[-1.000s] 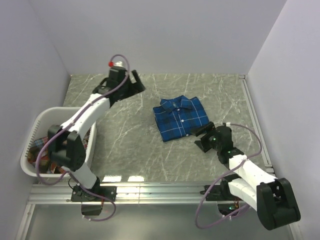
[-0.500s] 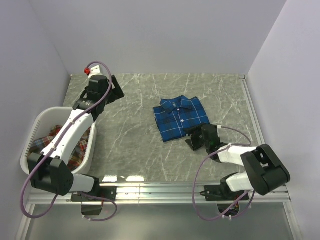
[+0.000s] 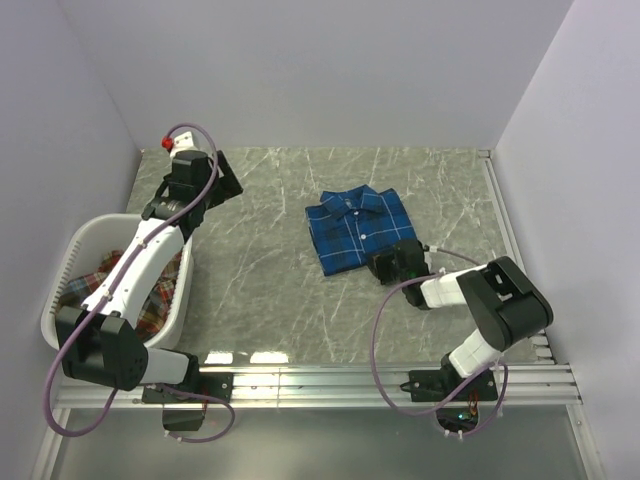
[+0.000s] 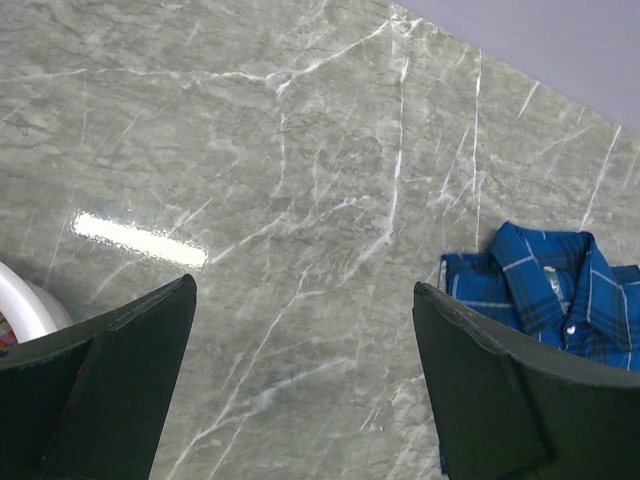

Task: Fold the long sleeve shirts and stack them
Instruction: Neatly place the folded shirt to the corner

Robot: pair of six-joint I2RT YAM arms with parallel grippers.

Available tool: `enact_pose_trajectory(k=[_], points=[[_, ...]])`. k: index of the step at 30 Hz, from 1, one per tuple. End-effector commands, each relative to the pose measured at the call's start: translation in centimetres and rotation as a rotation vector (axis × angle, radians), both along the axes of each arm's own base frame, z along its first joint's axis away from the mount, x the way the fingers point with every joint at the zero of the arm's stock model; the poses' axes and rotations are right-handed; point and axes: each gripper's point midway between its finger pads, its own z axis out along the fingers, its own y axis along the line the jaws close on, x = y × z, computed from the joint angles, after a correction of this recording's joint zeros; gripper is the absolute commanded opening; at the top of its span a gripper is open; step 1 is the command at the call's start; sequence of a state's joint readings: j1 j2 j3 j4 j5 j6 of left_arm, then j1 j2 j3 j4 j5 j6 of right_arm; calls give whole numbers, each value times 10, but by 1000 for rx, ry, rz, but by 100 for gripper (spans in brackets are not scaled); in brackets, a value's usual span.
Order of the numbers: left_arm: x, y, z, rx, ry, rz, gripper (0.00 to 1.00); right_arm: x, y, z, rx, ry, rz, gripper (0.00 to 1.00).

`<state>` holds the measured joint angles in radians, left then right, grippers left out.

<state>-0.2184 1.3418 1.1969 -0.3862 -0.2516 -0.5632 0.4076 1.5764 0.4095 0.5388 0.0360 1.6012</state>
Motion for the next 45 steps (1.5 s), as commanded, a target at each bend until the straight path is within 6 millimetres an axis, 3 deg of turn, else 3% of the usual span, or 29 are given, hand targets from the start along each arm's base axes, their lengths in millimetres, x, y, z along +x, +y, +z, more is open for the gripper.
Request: enact_pose_trajectory(k=[1,7,11,19,22,28,32,35,40,43,45], points=[[2,1,7,-7,-30,-6,95,34,-5,20,16,-83,-78,0],[3,3,7,-11,-30,1,95,77,-18,39,2,-135,-144,0],[3,6,8,-11,-35,8,95,91,-25,39,9,-137,-181,0],[3,6,7,-19,-29,4,95,126,-88,47,-72,-156,-303,0],[3,8,8,-25,-31,8,95,135,-103,46,-101,-147,-298,0],[4,9,6,-40,-26,8,95,148,-101,40,-109,-121,-257,0],[5,10,4,-50,-21,6,95,148,-86,37,-59,-122,-248,0],[6,8,3,-68,-17,-6,94,147,-56,38,-41,-121,-207,0],[7,6,-2,-76,-10,-15,94,140,21,50,70,-128,-164,3],[8,4,-5,-86,-5,-29,95,141,70,61,103,-136,-99,17],[8,-1,-7,-105,-2,-48,95,147,91,68,118,-155,-66,34]])
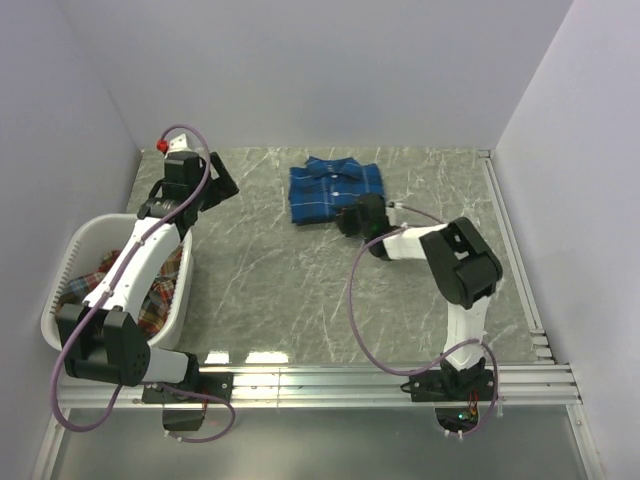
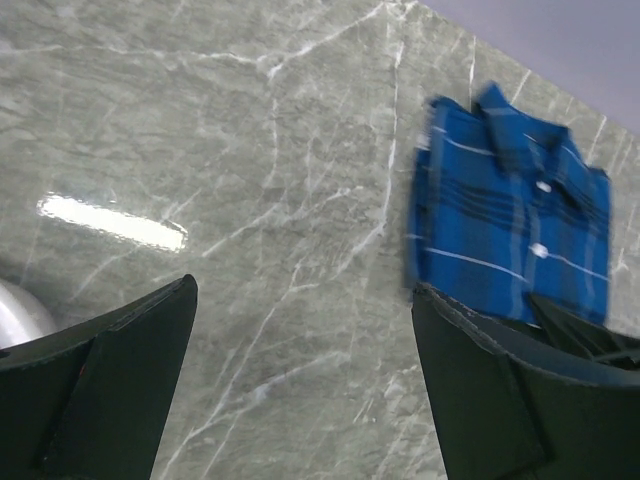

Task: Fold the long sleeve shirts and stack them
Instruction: Neatly place the folded shirt to the corner

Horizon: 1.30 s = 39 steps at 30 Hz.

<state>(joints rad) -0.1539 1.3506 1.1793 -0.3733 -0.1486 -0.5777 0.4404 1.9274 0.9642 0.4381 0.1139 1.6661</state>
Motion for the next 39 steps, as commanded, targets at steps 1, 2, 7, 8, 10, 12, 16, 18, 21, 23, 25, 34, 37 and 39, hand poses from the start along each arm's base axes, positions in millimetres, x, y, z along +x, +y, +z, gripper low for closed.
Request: enact_pose_trajectory(k=[1,2,7,8,10,12,16,18,21,23,25,34,37,39], points=[[6,-11,-1,-50,-18,-38,95,11,46,29,69,-67,37,40],[7,-13,-3,-61,-11,-41,95,10,56,26,75,-61,67,49],[12,-26,-29,-121,81,-52,95,-6,82,37,49,-92,216,63],[13,-30,-32,-156,102,-36,95,-10,81,50,50,-115,234,64],[14,-42,-46,-198,165,-19,94,-22,75,59,5,-126,299,70],[17,-52,-54,-213,195,-22,94,-34,66,53,-57,-87,366,74],[32,-84,-72,-221,243,-15,92,-59,37,60,-196,-100,511,79],[40,-91,-80,-219,253,9,91,-68,16,71,-257,-105,544,80],[58,-103,-95,-212,267,20,88,-86,-2,84,-328,-166,634,81],[67,-104,-117,-185,303,35,86,-95,-16,97,-367,-224,664,80],[80,-106,-130,-153,320,29,83,-104,-26,95,-404,-247,683,80],[106,-116,-178,-63,381,-41,64,-133,-43,90,-453,-278,733,78],[108,-120,-191,-60,401,-55,54,-134,-46,85,-455,-272,741,78],[111,-119,-199,-48,414,-50,43,-133,-47,83,-454,-271,746,78]])
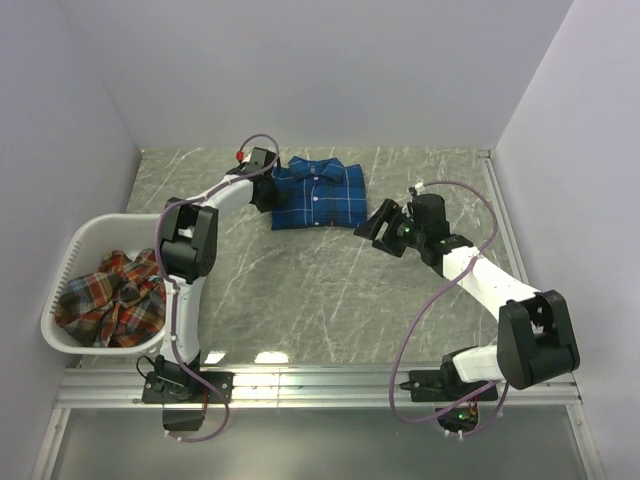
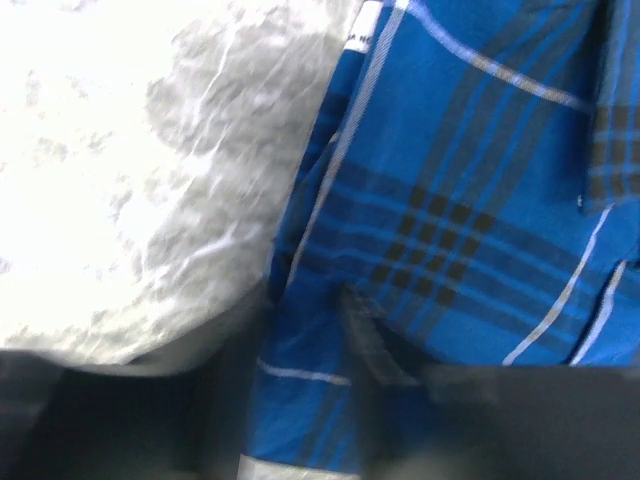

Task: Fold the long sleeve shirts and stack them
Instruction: Neatly place the folded shirt to the corner

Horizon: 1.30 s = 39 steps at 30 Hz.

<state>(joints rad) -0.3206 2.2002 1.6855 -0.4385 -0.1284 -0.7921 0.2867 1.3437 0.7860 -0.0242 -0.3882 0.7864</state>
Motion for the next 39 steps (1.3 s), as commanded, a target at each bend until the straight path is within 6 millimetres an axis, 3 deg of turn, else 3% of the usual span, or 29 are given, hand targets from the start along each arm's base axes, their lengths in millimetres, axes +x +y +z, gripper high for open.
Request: enact_pose_trajectory(k=[1,5,9,10,12,13,15,16,18,19,21,22,24,25,27,28,30,31,33,34,38,39], points=[[7,-1,-9,33,10,-19,32,0,-1,11,-2,-54,40,77],[15,25,-12,117,17,23,3,2,-1,10,-17,-57,51,77],[25,80,-6,204,15,115,1,3,-3,8,-36,-53,60,77],[28,106,-3,250,13,148,1,2,-3,5,-40,-46,61,77],[31,132,4,306,22,182,1,1,-3,2,-47,-42,66,77],[33,158,9,365,27,219,3,1,-4,1,-49,-37,67,77],[36,180,19,421,25,249,7,1,-4,-1,-57,-35,74,77],[35,200,25,470,25,276,16,1,-4,-2,-60,-32,76,77],[39,213,40,492,2,297,25,0,-4,-3,-67,-29,84,77],[38,222,46,503,4,309,39,0,-4,-3,-70,-29,87,77],[42,226,70,516,-43,323,55,-1,-5,-2,-79,-33,94,77],[44,221,78,510,-59,312,70,-1,-5,-2,-85,-36,93,77],[48,207,102,469,-118,287,81,-1,-7,-1,-94,-40,93,77],[48,190,110,458,-141,255,88,-1,-7,-1,-96,-42,92,76],[47,164,131,451,-202,191,91,-1,-7,0,-97,-43,93,77],[44,134,135,469,-222,116,91,-2,-7,1,-96,-47,95,76],[37,99,138,471,-246,14,91,-2,-7,2,-94,-52,98,76],[30,67,136,482,-254,-68,91,-3,-7,3,-93,-55,99,76],[20,39,125,511,-236,-149,90,-4,-7,4,-94,-57,99,76],[12,14,121,542,-239,-209,89,-4,-8,5,-94,-63,98,76],[0,-30,96,653,-221,-304,84,-7,-8,5,-88,-61,103,76],[0,-35,81,676,-200,-323,83,-8,-7,7,-73,-58,111,76]])
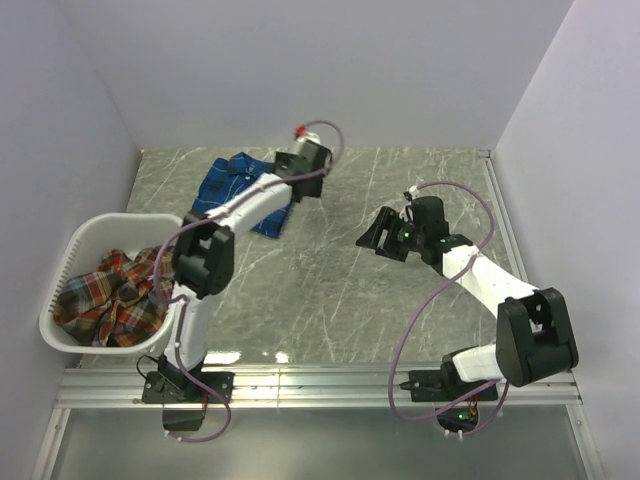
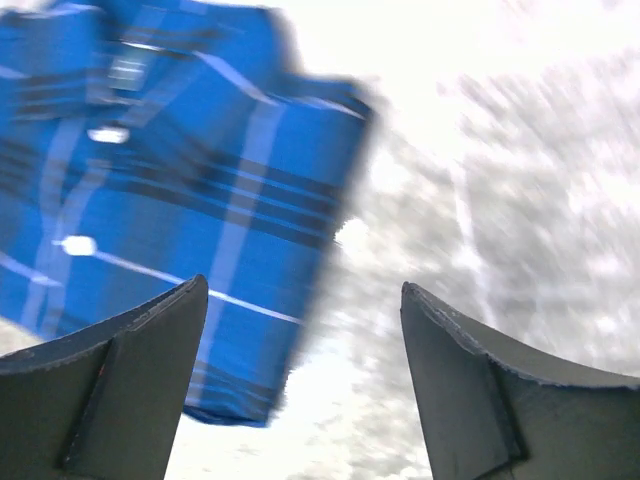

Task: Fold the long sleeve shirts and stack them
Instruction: Neatly place the folded shirt to the corner

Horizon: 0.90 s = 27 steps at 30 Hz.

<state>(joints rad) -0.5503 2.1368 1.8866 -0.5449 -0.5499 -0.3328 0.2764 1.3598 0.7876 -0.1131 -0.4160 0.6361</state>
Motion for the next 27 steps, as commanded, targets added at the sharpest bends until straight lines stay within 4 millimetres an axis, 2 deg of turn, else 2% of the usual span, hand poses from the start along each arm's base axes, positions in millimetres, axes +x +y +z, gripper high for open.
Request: enact_pose_trajectory(k=[1,3,5,8,14,17,20,21,23,24,26,27], points=[[0,-2,-30,156,41,-17,83,5,2,31,44,-81,22,76],[2,-7,-46,184,57,-26,81,5,0,34,48,-88,12,76],[5,-5,-54,207,62,-15,79,4,-2,33,42,-89,10,76],[7,3,-81,276,87,8,78,2,-5,33,35,-87,7,76],[13,19,-98,369,76,66,75,-2,-10,32,30,-83,-2,76],[21,34,-101,376,71,108,69,-2,-10,31,30,-79,-5,76],[31,57,-102,363,76,165,58,-1,-10,32,33,-77,-3,76],[36,72,-102,359,80,197,53,-1,-10,32,33,-75,-3,76],[44,89,-98,344,74,232,48,-1,-10,32,32,-72,-3,75],[49,107,-97,334,76,267,45,-1,-11,31,30,-71,-3,75],[57,123,-91,309,68,294,43,-1,-11,31,28,-67,-4,75],[61,141,-90,308,73,316,41,-1,-11,31,29,-66,-3,75]])
